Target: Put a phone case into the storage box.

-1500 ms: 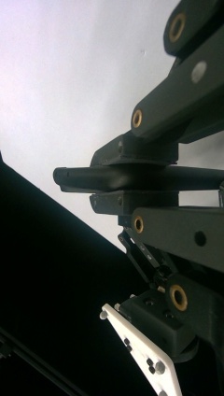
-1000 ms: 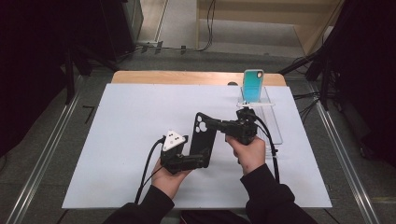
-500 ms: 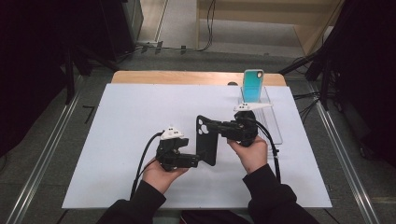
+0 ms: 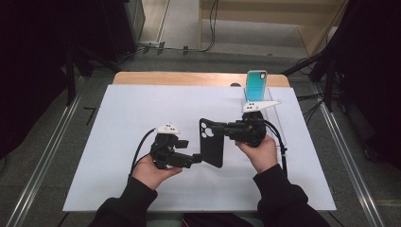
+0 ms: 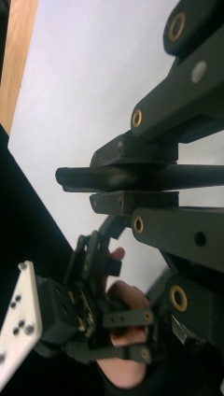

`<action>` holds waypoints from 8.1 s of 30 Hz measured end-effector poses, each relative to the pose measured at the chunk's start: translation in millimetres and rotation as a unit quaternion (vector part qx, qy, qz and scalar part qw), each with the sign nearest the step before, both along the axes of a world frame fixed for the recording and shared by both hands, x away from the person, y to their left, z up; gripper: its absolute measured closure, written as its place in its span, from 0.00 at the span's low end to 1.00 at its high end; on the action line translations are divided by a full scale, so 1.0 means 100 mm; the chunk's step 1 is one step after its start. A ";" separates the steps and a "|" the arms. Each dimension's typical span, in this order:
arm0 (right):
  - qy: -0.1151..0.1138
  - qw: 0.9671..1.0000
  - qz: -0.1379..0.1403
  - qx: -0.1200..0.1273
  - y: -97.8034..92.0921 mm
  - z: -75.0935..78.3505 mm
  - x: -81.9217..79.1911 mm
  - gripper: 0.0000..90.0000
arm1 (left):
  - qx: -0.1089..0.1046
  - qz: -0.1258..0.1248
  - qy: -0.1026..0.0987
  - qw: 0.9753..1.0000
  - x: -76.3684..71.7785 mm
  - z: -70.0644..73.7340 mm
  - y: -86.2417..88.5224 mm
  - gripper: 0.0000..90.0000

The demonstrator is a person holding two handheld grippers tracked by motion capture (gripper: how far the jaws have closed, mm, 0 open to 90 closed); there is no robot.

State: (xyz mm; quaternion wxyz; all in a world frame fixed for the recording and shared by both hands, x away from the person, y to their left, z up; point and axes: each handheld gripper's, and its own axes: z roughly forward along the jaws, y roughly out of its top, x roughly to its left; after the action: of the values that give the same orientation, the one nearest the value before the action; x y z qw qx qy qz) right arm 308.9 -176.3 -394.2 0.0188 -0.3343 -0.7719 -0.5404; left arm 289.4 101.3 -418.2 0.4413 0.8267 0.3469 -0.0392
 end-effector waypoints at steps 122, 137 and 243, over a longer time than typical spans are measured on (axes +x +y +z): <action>-0.041 0.995 -0.064 -0.063 0.39 -0.36 -0.24 0.00 | 0.019 0.108 0.002 0.994 0.23 0.51 0.35 0.85; -0.057 0.992 -0.092 -0.063 0.53 -0.35 -0.34 0.00 | 0.024 0.106 0.016 0.994 0.22 0.48 0.29 0.85; -0.010 0.996 -0.034 -0.082 0.35 -0.33 -0.10 0.14 | 0.048 -0.073 -0.039 0.995 -0.05 -0.24 0.63 0.34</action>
State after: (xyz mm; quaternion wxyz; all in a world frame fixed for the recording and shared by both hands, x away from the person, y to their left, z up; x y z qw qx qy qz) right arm 298.7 -141.5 -426.9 -0.0352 -0.3556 -0.8020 -0.4787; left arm 284.3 164.0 -442.2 0.4100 0.8709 0.2701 -0.0225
